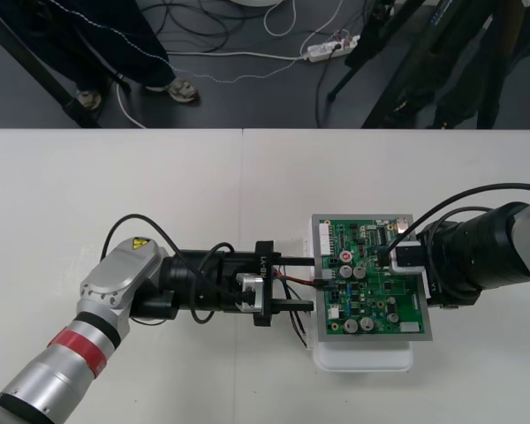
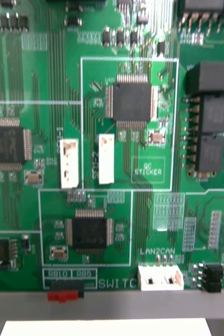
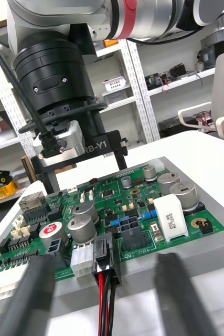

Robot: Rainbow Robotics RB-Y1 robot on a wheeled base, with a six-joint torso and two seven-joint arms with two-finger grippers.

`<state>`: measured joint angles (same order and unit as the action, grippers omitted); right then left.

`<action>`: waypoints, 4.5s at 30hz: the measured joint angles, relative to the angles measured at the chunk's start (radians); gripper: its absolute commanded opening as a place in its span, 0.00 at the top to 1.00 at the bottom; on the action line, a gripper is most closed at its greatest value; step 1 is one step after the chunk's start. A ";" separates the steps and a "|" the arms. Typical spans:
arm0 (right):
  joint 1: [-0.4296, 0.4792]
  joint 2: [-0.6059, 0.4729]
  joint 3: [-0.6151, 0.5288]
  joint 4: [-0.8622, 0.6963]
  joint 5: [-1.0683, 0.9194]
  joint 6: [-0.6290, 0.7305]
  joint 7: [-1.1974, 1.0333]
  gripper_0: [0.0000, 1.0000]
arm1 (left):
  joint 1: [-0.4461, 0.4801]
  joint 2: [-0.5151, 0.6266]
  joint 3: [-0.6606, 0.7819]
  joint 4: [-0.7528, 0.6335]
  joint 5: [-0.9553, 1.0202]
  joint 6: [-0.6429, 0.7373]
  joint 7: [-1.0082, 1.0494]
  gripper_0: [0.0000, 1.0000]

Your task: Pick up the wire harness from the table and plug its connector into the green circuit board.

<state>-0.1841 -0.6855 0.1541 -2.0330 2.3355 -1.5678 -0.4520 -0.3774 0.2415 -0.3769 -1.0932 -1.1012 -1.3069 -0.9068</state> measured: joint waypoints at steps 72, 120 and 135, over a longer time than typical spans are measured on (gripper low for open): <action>0.059 -0.192 -0.531 -0.057 -1.158 0.000 -0.048 0.00 | 0.205 0.662 0.538 -1.072 -0.119 0.056 1.342 0.37; 0.069 -0.187 -0.531 -0.085 -1.169 0.000 -0.048 0.00 | 0.205 0.662 0.480 -1.027 -0.113 0.071 1.342 0.37; 0.069 -0.187 -0.531 -0.085 -1.169 0.000 -0.048 0.00 | 0.205 0.662 0.480 -1.027 -0.113 0.071 1.342 0.37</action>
<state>-0.1149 -0.8721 -0.3768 -2.1181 1.1670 -1.5677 -0.5000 -0.1725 0.9034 0.1035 -2.1203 -1.2145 -1.2356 0.4354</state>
